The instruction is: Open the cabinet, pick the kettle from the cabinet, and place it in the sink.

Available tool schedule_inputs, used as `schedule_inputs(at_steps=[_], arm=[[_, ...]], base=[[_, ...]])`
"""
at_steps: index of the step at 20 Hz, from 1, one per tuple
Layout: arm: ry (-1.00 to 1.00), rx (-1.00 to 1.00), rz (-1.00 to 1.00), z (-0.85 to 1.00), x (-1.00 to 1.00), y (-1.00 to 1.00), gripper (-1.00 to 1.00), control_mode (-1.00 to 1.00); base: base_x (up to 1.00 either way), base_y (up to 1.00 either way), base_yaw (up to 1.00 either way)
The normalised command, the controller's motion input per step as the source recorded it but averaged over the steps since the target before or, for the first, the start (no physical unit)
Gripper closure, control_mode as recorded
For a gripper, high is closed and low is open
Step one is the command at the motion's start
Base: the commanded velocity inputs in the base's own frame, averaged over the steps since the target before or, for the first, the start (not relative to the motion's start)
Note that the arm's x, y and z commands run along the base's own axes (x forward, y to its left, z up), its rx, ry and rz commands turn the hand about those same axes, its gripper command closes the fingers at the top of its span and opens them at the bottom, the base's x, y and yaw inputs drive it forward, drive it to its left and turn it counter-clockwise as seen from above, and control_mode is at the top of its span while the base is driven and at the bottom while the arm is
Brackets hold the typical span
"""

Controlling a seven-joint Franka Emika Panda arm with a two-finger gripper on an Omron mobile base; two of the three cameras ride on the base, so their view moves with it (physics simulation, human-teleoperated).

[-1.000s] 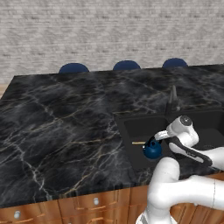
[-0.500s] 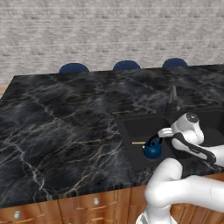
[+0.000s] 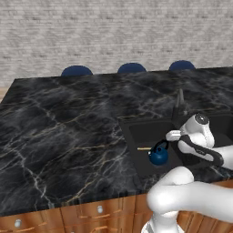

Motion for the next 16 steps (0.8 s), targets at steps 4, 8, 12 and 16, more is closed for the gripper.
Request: schedule_inputs(at_steps=[4,8,12,16], arm=[[0.00,0.00,-0.04,0.32,-0.37,0.10,-1.00,-1.00],[0.00,0.00,0.00,0.37,-0.34,0.11,-1.00,-1.00],[0.00,0.00,0.00,0.42,-0.33,0.08,-1.00,-1.00],[-0.02,0.00,0.00,0.47,-0.31,0.09,-1.00,-1.00]], base=[[0.00,0.00,0.00],[0.00,0.00,0.00],[0.00,0.00,0.00],[0.00,0.00,0.00]])
